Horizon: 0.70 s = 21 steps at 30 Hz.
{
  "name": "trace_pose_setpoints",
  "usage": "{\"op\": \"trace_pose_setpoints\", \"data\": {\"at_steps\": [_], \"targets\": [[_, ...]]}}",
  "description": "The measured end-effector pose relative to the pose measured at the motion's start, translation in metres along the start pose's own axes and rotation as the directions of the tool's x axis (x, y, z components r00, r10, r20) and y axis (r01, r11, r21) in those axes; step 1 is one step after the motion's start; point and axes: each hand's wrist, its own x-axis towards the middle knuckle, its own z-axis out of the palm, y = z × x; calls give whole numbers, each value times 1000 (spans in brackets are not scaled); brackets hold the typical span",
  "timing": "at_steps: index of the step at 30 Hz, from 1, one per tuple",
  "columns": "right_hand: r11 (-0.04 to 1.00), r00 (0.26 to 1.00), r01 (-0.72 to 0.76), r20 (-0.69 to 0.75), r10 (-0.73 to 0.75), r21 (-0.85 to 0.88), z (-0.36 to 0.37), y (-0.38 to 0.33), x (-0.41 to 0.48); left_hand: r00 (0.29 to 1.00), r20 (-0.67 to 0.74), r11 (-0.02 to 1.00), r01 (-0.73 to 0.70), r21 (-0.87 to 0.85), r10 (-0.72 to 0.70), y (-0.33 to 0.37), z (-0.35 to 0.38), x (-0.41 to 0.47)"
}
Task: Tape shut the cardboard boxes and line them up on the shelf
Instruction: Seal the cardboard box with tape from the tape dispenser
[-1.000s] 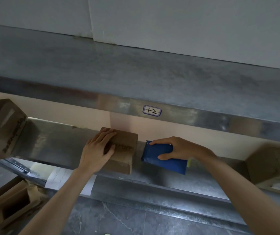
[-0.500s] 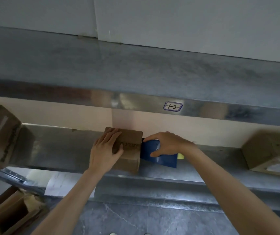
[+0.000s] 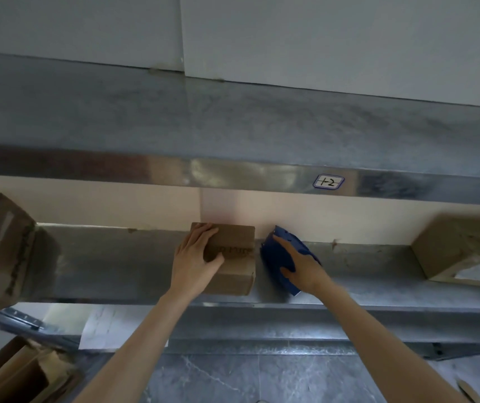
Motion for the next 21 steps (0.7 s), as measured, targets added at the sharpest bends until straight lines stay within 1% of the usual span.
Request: {"op": "trace_pose_setpoints", "data": {"at_steps": [5,8,9,12,13,14,15,16,17,18,19,20,21], "targets": [[999,998,-38,-53,40,32,16,0,-2,1000,0,999,-11,-43,12,-2,-2,2],[998,996,-63,-56,65,30,16,-2,-1,1000,21,999,-8,-50,9,-5,-5,2],[997,996,-67,-56,69,28,15,-2,-1,999,32,998,-15,-53,17,-6,-6,3],[991,993,-86,-72,93,98,1,-5,-6,997,58,998,-55,-37,57,-11,-12,5],[992,990,-102,-88,109,79,-6,-8,-8,996,62,997,-68,-24,70,-13,-13,6],[991,984,-129,-123,131,22,-12,-11,-10,995,65,997,-80,-13,81,-14,-14,6],[986,971,-160,-188,147,-55,-17,-15,-11,994,68,996,-89,-7,89,-16,-14,7],[977,951,-177,-276,138,-119,-21,-21,-11,993,69,995,-96,-6,96,-17,-14,8],[978,928,-162,-356,107,-129,-23,-28,-11,992,67,995,-103,-11,104,-18,-13,9],[991,911,-113,-405,75,-72,-22,-38,-10,992,64,994,-109,-26,110,-19,-12,10],[998,908,-37,-416,54,50,-20,-48,-8,991,62,992,-111,-52,114,-20,-11,11],[978,916,41,-399,45,204,-14,-59,-6,991,61,990,-110,-88,115,-20,-9,10],[932,930,98,-366,39,348,-8,-70,-3,992,60,986,-107,-128,115,-20,-8,10]]}}
